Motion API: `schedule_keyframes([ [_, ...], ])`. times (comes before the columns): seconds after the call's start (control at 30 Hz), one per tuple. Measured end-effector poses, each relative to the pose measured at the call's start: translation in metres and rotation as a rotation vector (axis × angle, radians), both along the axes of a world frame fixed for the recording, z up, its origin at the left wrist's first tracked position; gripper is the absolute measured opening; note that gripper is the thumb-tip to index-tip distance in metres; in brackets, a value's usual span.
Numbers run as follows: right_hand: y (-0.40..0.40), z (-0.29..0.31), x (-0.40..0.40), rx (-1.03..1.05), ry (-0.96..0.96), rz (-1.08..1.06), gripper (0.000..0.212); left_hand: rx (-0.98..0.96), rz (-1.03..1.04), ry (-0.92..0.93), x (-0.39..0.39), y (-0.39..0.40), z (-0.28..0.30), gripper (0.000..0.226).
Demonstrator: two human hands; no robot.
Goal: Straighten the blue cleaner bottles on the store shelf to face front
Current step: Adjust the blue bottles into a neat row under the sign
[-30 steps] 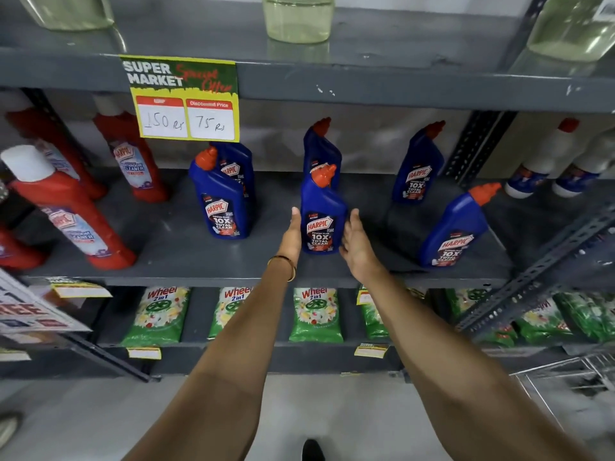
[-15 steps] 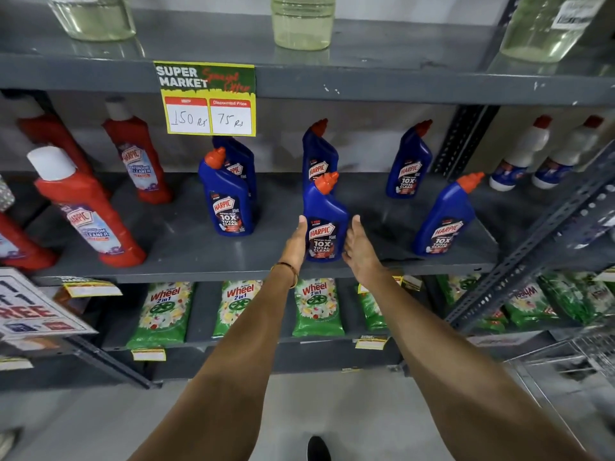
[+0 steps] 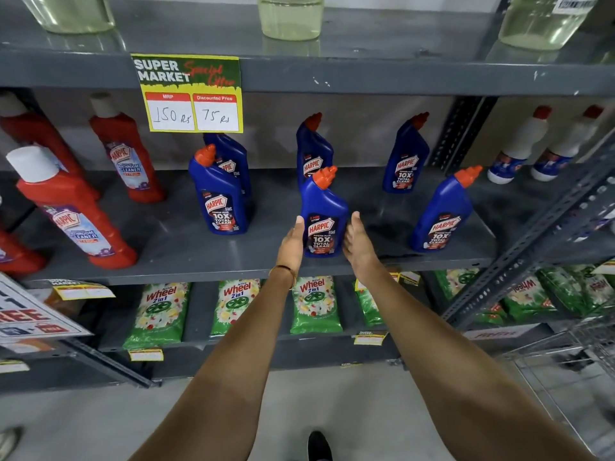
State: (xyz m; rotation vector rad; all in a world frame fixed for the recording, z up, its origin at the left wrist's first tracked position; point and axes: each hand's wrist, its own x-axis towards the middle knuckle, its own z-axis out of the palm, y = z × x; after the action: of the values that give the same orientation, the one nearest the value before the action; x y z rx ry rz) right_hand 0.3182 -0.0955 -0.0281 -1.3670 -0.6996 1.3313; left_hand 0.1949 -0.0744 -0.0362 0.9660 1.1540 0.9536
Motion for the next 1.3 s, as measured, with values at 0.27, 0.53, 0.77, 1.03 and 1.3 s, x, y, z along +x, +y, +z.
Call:
schedule_keyframes([
  [0.27,-0.015,-0.013,-0.039,0.001,-0.132,-0.546,0.038,-0.037,0.134,0.103,-0.036,0.000,-0.012,0.070],
  [0.53,0.002,-0.005,-0.103,-0.070,-0.110,-0.857,0.043,-0.036,0.219,0.136,-0.130,0.015,-0.003,0.051],
  [0.77,0.011,-0.009,-0.161,-0.159,0.002,-0.791,0.050,-0.013,0.106,0.140,-0.195,0.029,0.008,0.060],
  [1.03,0.052,0.006,-0.193,-0.125,0.110,-0.352,0.066,-0.073,0.098,0.060,-0.218,0.059,0.015,0.070],
  [1.3,0.093,0.016,-0.194,-0.049,0.030,-0.088,0.070,-0.082,0.063,0.006,-0.211,0.083,0.027,0.074],
])
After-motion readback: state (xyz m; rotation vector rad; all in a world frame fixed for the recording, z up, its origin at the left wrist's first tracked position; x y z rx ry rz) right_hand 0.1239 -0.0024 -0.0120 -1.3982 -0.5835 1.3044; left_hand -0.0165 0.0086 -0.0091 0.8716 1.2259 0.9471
